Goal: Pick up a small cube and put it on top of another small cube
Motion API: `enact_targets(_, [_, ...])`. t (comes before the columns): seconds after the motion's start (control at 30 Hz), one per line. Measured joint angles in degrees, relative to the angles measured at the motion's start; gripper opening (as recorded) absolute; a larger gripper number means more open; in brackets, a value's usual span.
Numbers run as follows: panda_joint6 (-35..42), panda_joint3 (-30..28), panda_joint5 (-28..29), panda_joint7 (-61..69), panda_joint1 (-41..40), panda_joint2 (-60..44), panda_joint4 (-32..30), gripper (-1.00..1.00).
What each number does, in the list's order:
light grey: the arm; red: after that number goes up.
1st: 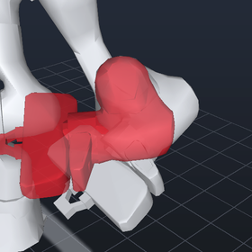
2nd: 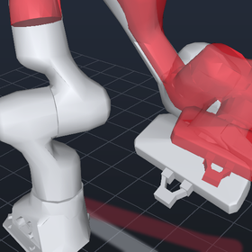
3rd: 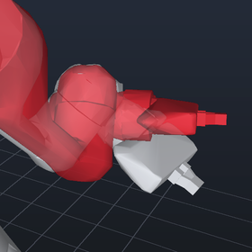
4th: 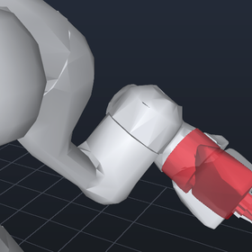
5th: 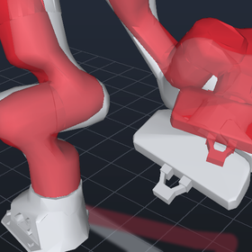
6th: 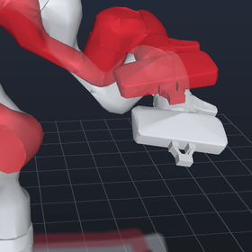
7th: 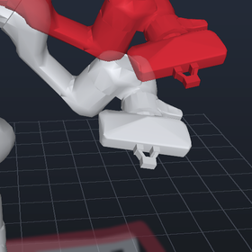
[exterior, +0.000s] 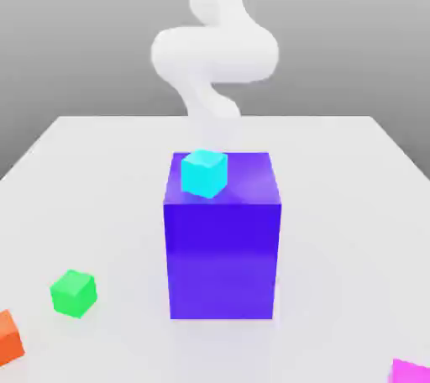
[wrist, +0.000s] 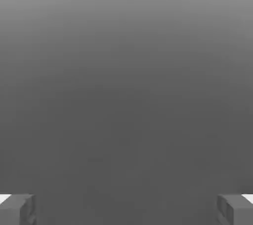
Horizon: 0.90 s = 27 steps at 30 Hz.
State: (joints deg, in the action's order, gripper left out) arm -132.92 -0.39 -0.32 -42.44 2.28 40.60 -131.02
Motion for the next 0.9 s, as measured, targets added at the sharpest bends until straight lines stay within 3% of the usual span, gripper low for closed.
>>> enact_targets(0.57, [-7.8, 1.6, -2.8, 23.6, 11.5, -35.7, 5.2, 0.00])
enact_targets(0.9, [-12.4, 4.6, 0.7, 33.8, 15.7, -56.4, 8.2, 0.00])
